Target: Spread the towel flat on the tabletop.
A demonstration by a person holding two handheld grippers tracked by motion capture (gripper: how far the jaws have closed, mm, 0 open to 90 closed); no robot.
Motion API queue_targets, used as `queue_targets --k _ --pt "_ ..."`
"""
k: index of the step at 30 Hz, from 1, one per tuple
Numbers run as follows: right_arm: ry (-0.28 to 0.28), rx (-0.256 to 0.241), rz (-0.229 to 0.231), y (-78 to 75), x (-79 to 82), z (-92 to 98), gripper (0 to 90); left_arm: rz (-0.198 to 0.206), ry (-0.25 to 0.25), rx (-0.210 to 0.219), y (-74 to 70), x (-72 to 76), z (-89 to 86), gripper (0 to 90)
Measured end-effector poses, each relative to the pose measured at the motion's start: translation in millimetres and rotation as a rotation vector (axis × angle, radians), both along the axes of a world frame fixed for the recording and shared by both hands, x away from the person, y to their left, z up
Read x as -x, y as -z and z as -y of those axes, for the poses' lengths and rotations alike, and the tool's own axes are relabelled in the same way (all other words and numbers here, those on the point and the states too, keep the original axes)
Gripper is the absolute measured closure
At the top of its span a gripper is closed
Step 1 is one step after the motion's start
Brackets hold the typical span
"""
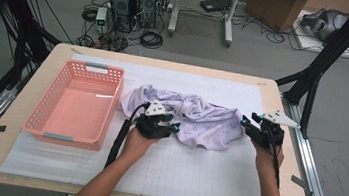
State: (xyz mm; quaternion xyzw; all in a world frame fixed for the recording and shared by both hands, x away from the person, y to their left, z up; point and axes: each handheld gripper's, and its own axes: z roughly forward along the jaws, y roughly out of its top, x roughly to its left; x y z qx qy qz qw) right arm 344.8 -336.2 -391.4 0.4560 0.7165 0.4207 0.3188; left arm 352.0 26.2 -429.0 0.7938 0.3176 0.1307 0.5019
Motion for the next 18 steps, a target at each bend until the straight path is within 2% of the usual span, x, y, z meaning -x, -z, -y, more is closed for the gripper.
queue_targets --k 3,6,8,9,10,11,14,16,18 --pt "-0.034 0.016 -0.005 5.8 20.7 3.1 57.8 -0.018 0.010 -0.034 7.9 2.4 7.0 55.9" --pt "-0.050 -0.024 -0.029 15.8 37.9 9.9 56.3 -0.053 0.008 -0.046 14.1 0.0 15.4 53.3" --pt "-0.048 -0.041 -0.044 23.6 47.1 14.4 55.2 -0.065 0.004 -0.077 18.4 -1.4 22.6 48.9" --pt "-0.050 -0.040 -0.053 27.7 49.7 15.7 55.2 -0.064 0.006 -0.102 20.4 -1.6 27.3 47.5" --pt "-0.055 -0.025 -0.070 30.4 50.9 16.8 55.0 -0.059 0.006 -0.152 20.9 -1.2 32.4 46.0" --pt "-0.054 -0.016 -0.084 31.8 51.3 17.0 54.4 -0.052 0.010 -0.182 21.0 -0.6 36.7 45.5" --pt "-0.049 -0.040 -0.088 32.6 51.5 18.6 54.2 -0.023 0.001 -0.212 20.6 1.2 46.0 44.6" --pt "-0.038 -0.040 -0.090 34.1 50.1 18.1 54.2 -0.021 0.008 -0.211 20.3 1.4 48.9 47.7" --pt "-0.028 -0.045 -0.098 36.9 48.0 18.6 54.3 -0.041 0.053 -0.191 19.9 2.2 49.0 64.5"
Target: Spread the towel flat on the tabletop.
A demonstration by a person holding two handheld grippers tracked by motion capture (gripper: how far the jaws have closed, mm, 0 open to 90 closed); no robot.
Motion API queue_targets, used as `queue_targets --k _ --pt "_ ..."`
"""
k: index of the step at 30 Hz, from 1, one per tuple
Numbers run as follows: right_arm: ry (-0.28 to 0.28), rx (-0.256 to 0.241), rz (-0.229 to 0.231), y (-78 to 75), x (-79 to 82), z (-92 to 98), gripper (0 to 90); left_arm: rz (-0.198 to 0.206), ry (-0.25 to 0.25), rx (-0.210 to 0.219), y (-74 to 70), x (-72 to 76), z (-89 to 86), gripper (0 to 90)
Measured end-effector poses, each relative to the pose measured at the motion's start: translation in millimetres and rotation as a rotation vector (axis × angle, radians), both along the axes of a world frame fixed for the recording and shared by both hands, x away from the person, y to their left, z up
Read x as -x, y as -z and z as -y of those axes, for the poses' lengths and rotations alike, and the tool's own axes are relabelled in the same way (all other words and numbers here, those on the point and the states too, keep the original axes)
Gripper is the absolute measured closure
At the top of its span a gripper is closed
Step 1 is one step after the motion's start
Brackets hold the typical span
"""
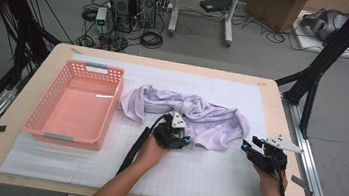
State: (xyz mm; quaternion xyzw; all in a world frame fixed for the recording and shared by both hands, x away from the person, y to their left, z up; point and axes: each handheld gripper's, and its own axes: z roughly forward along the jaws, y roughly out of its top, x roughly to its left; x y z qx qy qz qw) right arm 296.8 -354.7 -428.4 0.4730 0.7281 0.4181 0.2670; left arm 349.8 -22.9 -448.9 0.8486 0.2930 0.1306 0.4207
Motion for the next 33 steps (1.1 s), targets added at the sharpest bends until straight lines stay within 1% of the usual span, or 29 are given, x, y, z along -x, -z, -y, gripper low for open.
queue_targets --k 1,2,3,4,5,6,7,8,9,10,11,12,14,15,17,18,19,21,22,23,24,26,27,28,29,30,32,33 --pt "0.004 -0.010 -0.006 1.9 -1.1 0.5 54.9 -0.007 0.021 0.012 -0.1 1.6 0.2 75.7" --pt "0.006 -0.016 -0.017 3.9 -1.6 0.4 55.4 -0.005 0.018 0.011 -0.4 2.6 -0.6 83.4" --pt "0.006 -0.003 -0.022 5.6 -2.1 0.2 55.7 -0.022 0.017 0.026 -0.7 2.0 -4.1 84.5" --pt "0.003 0.006 -0.026 7.0 -2.5 0.4 56.0 -0.040 0.002 0.051 -0.5 1.4 -9.2 84.9" --pt "0.003 0.011 -0.031 7.9 -2.6 0.6 56.2 -0.046 -0.015 0.067 -0.8 1.7 -15.9 85.1" --pt "0.006 0.010 -0.032 8.5 -2.7 1.2 56.4 -0.043 -0.034 0.079 -1.2 3.2 -22.9 85.2" --pt "0.011 0.012 -0.033 8.9 -3.0 2.1 56.6 -0.040 -0.045 0.078 -2.4 5.2 -29.9 85.3" --pt "0.016 0.009 -0.036 9.3 -3.6 2.9 56.9 -0.026 -0.052 0.094 -3.0 8.4 -36.8 85.3" --pt "0.019 0.003 -0.041 9.9 -4.1 3.4 57.7 -0.024 -0.058 0.108 -3.5 12.0 -43.9 85.3" --pt "0.018 -0.005 -0.048 10.7 -4.5 3.2 58.0 -0.022 -0.056 0.105 -4.0 15.2 -50.7 85.2" --pt "0.019 -0.005 -0.055 11.5 -4.6 2.1 58.7 -0.009 -0.061 0.103 -4.4 18.5 -56.6 85.2" --pt "0.015 0.005 -0.056 12.4 -5.1 0.8 59.3 -0.005 -0.069 0.107 -5.1 21.4 -62.7 85.2" --pt "0.010 0.017 -0.063 13.8 -6.1 -2.0 59.7 0.003 -0.083 0.127 -6.6 27.0 -74.1 85.2" --pt "0.011 0.020 -0.064 14.2 -6.8 -2.6 59.7 0.003 -0.092 0.145 -7.2 30.3 -79.2 85.2" --pt "0.016 0.014 -0.066 14.6 -8.1 -2.2 59.6 0.014 -0.101 0.164 -7.2 37.3 -89.6 85.2" --pt "0.014 0.007 -0.068 14.6 -8.5 -2.2 59.0 0.013 -0.107 0.172 -6.6 40.5 -94.8 85.2" --pt "0.001 0.005 -0.068 15.0 -9.2 -2.9 57.5 0.016 -0.112 0.177 -5.5 43.3 -99.5 85.1" --pt "-0.063 -0.008 -0.081 15.8 -9.8 -8.5 53.7 0.020 -0.123 0.188 -3.9 48.0 -108.1 85.1" --pt "-0.104 -0.024 -0.084 16.9 -10.7 -12.6 50.8 0.022 -0.133 0.197 -3.3 49.9 -111.3 85.1" --pt "-0.127 -0.034 -0.095 17.4 -11.3 -17.6 48.6 0.026 -0.138 0.201 -3.1 51.0 -113.8 85.1" --pt "-0.144 -0.037 -0.101 17.7 -12.6 -22.7 46.9 0.027 -0.140 0.204 -3.3 51.0 -115.4 85.1" --pt "-0.154 -0.019 -0.101 18.2 -17.7 -32.9 46.6 0.034 -0.146 0.204 -4.1 49.3 -116.5 85.0" --pt "-0.149 -0.002 -0.100 17.9 -20.3 -37.8 49.1 0.035 -0.148 0.201 -4.1 48.5 -116.6 85.0" --pt "-0.153 0.011 -0.099 17.1 -22.8 -41.6 57.8 0.040 -0.154 0.201 -3.7 47.9 -116.0 84.9" --pt "-0.159 0.024 -0.093 15.6 -24.9 -43.9 70.5 0.045 -0.162 0.198 -3.4 47.6 -115.1 84.7" --pt "-0.160 0.022 -0.085 13.0 -26.5 -45.4 78.4 0.049 -0.166 0.193 -3.6 47.0 -114.3 84.6" --pt "-0.152 -0.014 -0.058 6.1 -32.5 -44.6 80.8 0.063 -0.182 0.181 -5.0 44.2 -112.7 84.4" --pt "-0.141 -0.032 -0.054 1.9 -36.8 -44.0 80.9 0.069 -0.188 0.174 -6.0 41.8 -112.0 84.3"
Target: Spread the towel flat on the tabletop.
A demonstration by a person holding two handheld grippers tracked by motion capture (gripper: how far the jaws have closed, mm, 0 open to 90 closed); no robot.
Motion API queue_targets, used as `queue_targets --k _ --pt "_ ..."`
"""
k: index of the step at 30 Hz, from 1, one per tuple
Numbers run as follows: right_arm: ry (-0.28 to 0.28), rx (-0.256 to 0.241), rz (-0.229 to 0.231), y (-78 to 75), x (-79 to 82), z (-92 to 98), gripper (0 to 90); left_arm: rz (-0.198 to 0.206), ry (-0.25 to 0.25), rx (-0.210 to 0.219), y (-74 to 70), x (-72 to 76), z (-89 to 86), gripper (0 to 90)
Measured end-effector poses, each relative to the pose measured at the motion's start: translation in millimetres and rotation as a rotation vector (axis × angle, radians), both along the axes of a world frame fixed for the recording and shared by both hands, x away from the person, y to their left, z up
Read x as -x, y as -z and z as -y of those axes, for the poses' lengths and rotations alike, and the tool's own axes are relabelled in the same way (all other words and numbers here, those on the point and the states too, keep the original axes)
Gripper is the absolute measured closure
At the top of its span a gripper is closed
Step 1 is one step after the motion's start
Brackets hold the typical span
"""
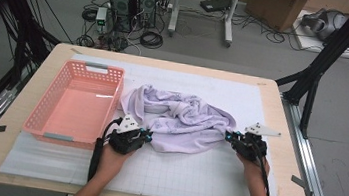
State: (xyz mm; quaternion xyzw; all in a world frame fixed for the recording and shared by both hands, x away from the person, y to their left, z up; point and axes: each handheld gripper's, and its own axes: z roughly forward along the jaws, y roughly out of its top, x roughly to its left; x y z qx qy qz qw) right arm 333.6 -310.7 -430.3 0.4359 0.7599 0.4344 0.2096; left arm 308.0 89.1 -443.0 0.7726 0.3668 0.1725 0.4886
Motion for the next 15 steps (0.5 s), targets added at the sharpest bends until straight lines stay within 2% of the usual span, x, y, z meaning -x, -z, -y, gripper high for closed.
queue_targets --k 2,5,8,9,11,13,15 --pt "0.032 0.007 0.013 -7.5 -11.9 0.0 80.9 0.011 -0.023 -0.010 -1.2 -5.9 2.3 84.3" --pt "0.084 0.039 -0.002 -12.3 -36.2 -1.9 79.7 0.011 -0.062 -0.019 1.7 -14.8 6.7 84.3" --pt "0.127 0.081 -0.040 -7.7 -62.1 -6.9 79.6 -0.029 -0.076 -0.050 4.9 -21.9 11.2 83.7" --pt "0.137 0.094 -0.042 -4.5 -68.6 -9.5 79.7 -0.014 -0.083 -0.045 4.3 -22.5 12.6 83.1" --pt "0.153 0.111 -0.033 1.0 -77.2 -13.9 79.3 -0.018 -0.095 -0.054 2.7 -24.3 15.6 75.6" --pt "0.166 0.093 -0.030 2.4 -79.3 -13.0 75.0 -0.033 -0.098 -0.048 3.0 -25.6 15.3 60.5" --pt "0.168 0.088 -0.034 -1.4 -76.9 -6.9 67.5 -0.042 -0.085 -0.037 2.4 -25.3 10.9 57.8"
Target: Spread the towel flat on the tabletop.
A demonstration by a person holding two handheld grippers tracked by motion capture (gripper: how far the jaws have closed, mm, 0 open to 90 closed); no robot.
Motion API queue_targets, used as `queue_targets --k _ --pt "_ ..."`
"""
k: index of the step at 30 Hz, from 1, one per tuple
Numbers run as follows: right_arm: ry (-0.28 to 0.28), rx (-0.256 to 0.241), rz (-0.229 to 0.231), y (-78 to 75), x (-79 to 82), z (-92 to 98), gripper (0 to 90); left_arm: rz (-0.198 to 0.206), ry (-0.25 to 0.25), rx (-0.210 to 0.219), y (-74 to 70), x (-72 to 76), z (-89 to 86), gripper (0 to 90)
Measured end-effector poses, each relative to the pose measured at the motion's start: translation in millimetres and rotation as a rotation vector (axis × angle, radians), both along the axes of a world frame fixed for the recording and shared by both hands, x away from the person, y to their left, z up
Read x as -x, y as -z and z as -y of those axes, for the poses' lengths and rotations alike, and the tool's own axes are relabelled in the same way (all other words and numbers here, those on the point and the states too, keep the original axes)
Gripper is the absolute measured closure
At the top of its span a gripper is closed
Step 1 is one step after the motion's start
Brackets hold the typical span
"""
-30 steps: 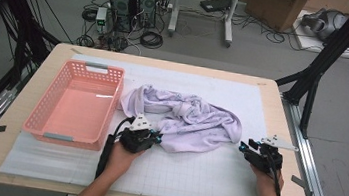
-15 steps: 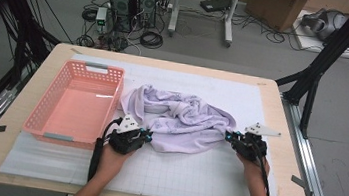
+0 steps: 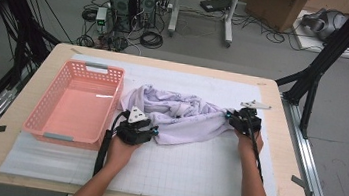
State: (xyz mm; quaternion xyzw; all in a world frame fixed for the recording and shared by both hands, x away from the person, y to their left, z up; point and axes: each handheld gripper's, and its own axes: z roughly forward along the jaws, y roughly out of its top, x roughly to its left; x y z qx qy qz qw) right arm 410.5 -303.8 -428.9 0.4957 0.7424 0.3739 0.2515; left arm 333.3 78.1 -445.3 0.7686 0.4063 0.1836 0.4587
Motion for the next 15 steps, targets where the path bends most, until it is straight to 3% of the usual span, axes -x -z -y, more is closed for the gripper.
queue_targets --k 4,7,9,11,13,15 --pt "0.015 -0.070 0.080 -17.7 21.4 25.0 68.1 0.014 0.006 0.028 -4.1 6.4 -8.9 53.7" --pt "0.024 -0.051 0.101 -22.8 40.1 39.9 69.0 0.020 0.031 0.016 -4.1 14.2 -13.1 53.3" --pt "0.040 -0.013 0.077 -17.9 50.1 46.0 69.3 0.013 0.043 0.006 -2.0 18.4 -14.9 53.6" --pt "0.032 -0.022 0.042 -8.7 57.0 48.5 70.1 0.004 0.055 -0.003 0.5 21.5 -17.5 54.2" --pt "-0.008 -0.032 0.009 1.7 59.7 43.5 68.1 -0.014 0.082 -0.006 3.2 22.5 -19.3 57.4" --pt "-0.054 -0.006 -0.016 9.9 57.7 31.9 62.0 -0.006 0.095 -0.011 2.4 23.4 -17.9 60.9"
